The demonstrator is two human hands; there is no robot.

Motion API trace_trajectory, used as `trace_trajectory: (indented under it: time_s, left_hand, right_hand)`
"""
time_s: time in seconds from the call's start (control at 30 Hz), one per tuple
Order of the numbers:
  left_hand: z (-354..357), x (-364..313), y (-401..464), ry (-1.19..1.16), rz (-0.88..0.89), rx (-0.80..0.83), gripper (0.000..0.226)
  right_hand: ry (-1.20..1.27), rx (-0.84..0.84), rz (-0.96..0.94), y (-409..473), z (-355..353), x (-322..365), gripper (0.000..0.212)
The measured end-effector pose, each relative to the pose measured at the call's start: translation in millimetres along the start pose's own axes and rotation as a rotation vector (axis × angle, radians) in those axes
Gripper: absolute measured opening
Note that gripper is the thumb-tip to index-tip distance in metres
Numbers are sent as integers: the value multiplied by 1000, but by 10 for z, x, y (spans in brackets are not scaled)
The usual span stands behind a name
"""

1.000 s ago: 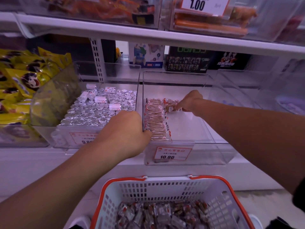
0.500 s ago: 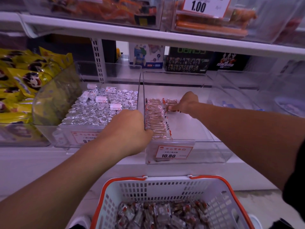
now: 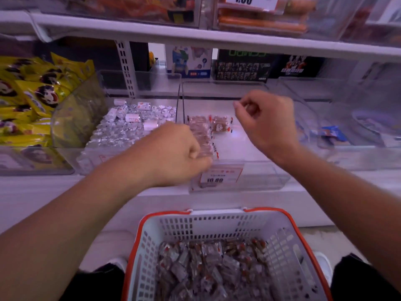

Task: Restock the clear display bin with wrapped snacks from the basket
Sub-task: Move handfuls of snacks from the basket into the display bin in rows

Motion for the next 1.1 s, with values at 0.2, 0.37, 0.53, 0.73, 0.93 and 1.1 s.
trace_trajectory:
  time_s: [0.2,0.37,0.53,0.73,0.93,1.1]
  left_hand:
    - [1679,-100,-578,173,-125,875,39]
    - [3200,461,-1333,205,-430,943,59]
    - [4099,683,-2124,-268,-912,793,105]
    - [4476,714,-2246,-131,-1015,748,99]
    - [4560,757,-2150,-86,-857,749,38]
    - [4606,806,-2173,-15,-886,738,33]
  right_hand:
    - [130,446,50,-1993,296,211,26]
    - [47,1533,471,-4384,857,-229,89]
    - [163,1614,667,-5021,979,-394,101]
    - [201,1525,549,-5001,1404,-194,107]
    - [157,1568,439,-5167,1473,-141,82]
    - [67,1596,325,-5136,1492,-105,63]
Point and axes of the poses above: each hand's wrist, its own y-axis towards the middle knuckle, its own z-axis out of the palm, x = y × z, the point moved 7 cm from there along y, towards the middle knuckle, and after that the axes turned 3 degrees about -z, right-handed, at the moved point
